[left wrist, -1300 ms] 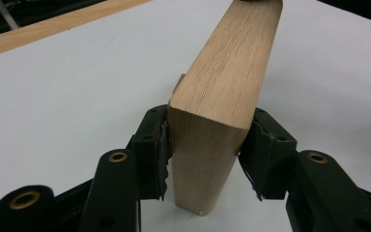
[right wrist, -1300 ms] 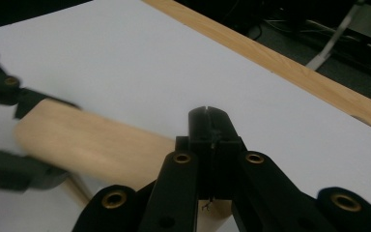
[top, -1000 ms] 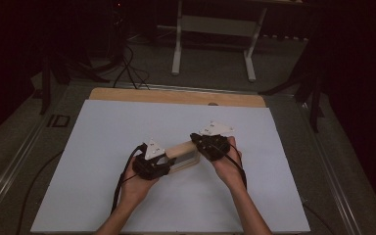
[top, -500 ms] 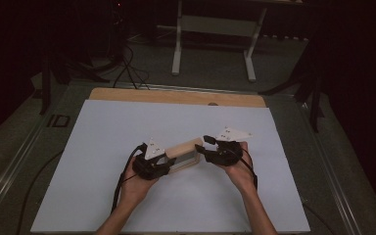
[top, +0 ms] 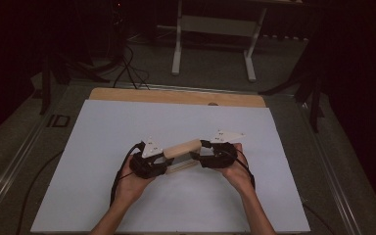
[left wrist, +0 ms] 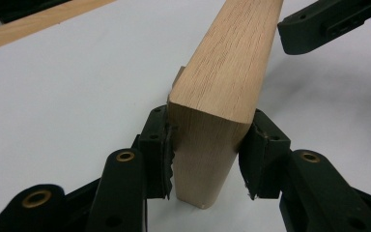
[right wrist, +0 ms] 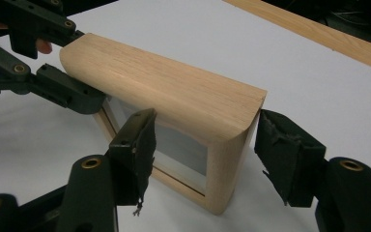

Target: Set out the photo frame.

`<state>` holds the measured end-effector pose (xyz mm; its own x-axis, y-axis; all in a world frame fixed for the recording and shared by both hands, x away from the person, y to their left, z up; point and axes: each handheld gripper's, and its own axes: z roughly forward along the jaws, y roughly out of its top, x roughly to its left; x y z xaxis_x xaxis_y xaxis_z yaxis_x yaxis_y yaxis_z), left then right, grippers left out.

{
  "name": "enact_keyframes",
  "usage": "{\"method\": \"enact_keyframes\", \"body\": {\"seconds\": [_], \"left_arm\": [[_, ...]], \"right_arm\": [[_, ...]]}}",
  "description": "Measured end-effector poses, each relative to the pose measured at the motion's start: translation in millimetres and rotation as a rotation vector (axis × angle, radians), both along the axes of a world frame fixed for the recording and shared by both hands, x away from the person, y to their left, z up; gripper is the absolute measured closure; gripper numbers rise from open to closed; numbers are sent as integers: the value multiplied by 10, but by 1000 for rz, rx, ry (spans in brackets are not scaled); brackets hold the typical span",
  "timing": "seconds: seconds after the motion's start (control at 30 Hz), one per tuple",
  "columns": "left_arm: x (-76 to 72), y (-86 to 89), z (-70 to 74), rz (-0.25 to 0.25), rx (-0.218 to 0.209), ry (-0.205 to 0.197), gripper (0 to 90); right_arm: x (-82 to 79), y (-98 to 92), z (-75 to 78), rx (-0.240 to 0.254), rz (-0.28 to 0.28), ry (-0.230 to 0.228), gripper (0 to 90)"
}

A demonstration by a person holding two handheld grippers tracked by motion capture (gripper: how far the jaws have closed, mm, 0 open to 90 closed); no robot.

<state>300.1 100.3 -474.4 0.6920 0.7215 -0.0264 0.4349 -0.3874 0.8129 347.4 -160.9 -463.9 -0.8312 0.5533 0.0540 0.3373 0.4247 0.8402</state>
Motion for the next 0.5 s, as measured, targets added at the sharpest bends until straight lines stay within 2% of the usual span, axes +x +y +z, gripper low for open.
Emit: {"method": "enact_keyframes", "body": {"seconds": [0.13,0.17,0.5], "left_arm": [[8,20,4,-10,0,5,586],[9,38,9,-30,16,-1,586],[48,110,2,-60,-5,9,586]], "right_arm": [[14,26,-20,2,11,3,378],[14,26,-20,2,11,3,368],[55,124,-74,2,50,20,288]]}}
